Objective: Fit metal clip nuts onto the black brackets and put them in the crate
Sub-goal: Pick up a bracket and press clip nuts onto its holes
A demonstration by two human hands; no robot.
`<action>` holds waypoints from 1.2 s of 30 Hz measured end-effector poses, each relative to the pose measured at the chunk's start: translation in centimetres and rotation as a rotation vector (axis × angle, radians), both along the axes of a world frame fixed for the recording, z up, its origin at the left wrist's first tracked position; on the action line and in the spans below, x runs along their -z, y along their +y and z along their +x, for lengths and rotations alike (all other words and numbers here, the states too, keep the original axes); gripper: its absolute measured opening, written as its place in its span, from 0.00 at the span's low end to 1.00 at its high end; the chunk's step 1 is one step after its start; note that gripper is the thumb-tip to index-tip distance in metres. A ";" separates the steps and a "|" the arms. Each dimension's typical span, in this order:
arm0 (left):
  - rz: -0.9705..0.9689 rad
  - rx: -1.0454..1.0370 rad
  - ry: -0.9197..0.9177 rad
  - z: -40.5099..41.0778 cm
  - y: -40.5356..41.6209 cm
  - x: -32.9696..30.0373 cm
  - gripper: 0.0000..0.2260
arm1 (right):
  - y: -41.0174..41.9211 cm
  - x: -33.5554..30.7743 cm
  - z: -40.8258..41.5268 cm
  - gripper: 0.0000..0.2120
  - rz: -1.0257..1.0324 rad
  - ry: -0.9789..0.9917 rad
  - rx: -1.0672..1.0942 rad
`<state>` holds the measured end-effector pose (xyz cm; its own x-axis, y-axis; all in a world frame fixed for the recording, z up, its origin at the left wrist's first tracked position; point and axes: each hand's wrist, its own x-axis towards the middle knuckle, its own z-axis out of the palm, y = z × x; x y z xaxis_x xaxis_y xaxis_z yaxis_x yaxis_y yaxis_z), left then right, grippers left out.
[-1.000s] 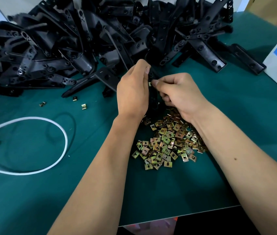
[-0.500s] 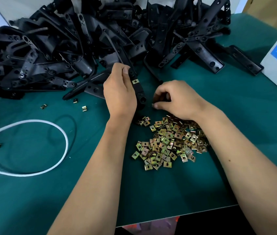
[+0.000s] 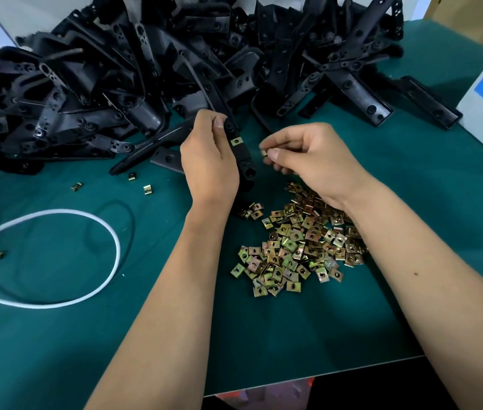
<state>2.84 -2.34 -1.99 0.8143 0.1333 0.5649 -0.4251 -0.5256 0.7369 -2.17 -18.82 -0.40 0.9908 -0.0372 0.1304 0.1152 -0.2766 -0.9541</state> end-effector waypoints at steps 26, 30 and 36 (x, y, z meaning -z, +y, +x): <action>-0.041 -0.018 0.009 0.1 0.3 -0.1 0.11 | 1.1 0.3 -0.1 0.07 -0.076 -0.152 -0.029; -0.024 -0.004 -0.010 0.0 0.1 -0.3 0.11 | 1.3 0.6 0.0 0.09 -0.065 -0.037 -0.039; 0.005 -0.001 -0.028 -0.1 0.1 -0.3 0.10 | 1.2 0.4 0.1 0.10 -0.018 0.013 -0.010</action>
<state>2.71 -2.21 -1.68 0.7978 0.1314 0.5884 -0.4450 -0.5300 0.7218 -2.12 -17.61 -0.83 0.9927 -0.0251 0.1181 0.1056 -0.2923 -0.9505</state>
